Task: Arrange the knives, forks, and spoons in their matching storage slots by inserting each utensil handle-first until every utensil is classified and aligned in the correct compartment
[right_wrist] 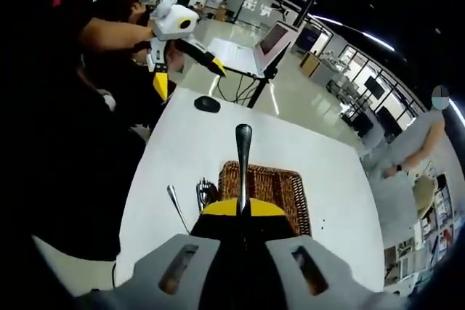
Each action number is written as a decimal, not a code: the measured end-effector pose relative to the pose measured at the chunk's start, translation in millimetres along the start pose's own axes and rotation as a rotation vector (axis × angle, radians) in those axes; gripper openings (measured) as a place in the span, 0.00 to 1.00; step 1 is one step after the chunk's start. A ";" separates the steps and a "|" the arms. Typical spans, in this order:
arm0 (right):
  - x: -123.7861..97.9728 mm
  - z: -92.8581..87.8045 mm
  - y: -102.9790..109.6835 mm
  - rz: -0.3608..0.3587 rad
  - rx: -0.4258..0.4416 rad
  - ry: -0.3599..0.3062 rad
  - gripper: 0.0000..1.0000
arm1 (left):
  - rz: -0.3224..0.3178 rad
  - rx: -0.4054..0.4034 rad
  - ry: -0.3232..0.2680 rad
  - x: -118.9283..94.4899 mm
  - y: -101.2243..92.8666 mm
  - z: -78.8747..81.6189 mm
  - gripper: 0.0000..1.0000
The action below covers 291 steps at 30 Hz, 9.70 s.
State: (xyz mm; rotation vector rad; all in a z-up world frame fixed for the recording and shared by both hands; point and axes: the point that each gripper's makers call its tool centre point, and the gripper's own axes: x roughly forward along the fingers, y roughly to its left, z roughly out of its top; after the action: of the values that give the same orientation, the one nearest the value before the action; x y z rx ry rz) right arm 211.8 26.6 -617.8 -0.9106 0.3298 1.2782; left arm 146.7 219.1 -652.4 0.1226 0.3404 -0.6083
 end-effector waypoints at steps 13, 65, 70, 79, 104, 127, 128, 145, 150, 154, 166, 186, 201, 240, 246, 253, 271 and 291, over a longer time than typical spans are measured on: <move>23.0 -7.8 -19.1 0.004 -0.036 -0.003 0.00 | -0.020 -0.021 0.012 8.0 -3.3 -4.0 1.00; 129.9 -81.8 -154.1 -0.051 -0.070 0.117 0.00 | -0.023 -0.057 0.041 28.7 13.0 -13.5 1.00; 138.8 -87.8 -165.5 -0.055 -0.067 0.124 0.00 | -0.030 -0.067 0.048 32.4 12.1 -17.7 1.00; 156.4 -103.5 -171.2 -0.054 -0.069 0.146 0.00 | -0.036 -0.086 0.045 34.5 14.2 -20.5 1.00; 188.6 -130.1 -174.3 -0.038 -0.050 0.136 0.00 | -0.016 -0.099 0.048 42.7 24.3 -28.8 1.00; 240.7 -166.7 -156.4 0.019 0.019 0.138 0.00 | -0.004 -0.108 0.064 58.2 31.1 -40.7 1.00; 241.3 -166.9 -155.7 0.021 0.021 0.138 0.00 | -0.004 -0.108 0.064 58.2 31.1 -41.0 1.00; 269.4 -187.6 -151.9 0.035 0.040 0.168 0.00 | 0.015 -0.121 0.090 54.7 41.5 -53.0 1.00; 273.8 -193.5 -151.0 0.036 0.044 0.185 0.00 | 0.014 -0.132 0.102 55.6 41.0 -60.1 1.00; 274.7 -195.0 -151.0 0.029 0.038 0.179 0.00 | 0.010 -0.134 0.101 56.8 40.1 -60.3 1.00; 265.6 -185.7 -154.3 0.011 0.007 0.157 0.09 | 0.005 -0.107 0.094 50.7 37.9 -44.4 1.00; 168.1 -127.7 -164.0 -0.165 0.465 -0.110 0.89 | 0.012 -0.002 0.001 57.8 25.1 4.1 1.00; 58.1 -159.1 -115.8 -0.456 0.644 -0.097 0.99 | -0.017 0.020 -0.052 64.0 14.2 16.5 1.00; -70.1 -147.6 36.9 -0.622 0.720 -0.141 0.99 | 0.037 0.020 -0.063 26.3 13.1 -5.6 1.00; -65.6 -141.2 41.5 -0.596 0.691 -0.147 0.99 | 0.043 0.027 -0.065 23.6 11.8 -4.4 1.00; -62.9 -140.0 40.4 -0.588 0.664 -0.169 0.99 | 0.045 0.037 -0.061 20.9 9.8 -2.9 1.00; -32.2 -182.2 65.4 -0.518 0.631 -0.178 0.89 | 0.080 -0.023 -0.102 7.4 19.2 -0.4 1.00; 20.6 -200.1 116.6 -0.344 0.636 -0.131 0.60 | 0.062 0.012 -0.091 5.9 13.4 -0.8 1.00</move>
State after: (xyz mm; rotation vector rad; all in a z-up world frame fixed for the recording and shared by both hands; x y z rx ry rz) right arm 163.4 -105.7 -802.9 -0.3186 0.4224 0.8284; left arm 158.7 227.0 -654.9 0.1159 0.2436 -0.5523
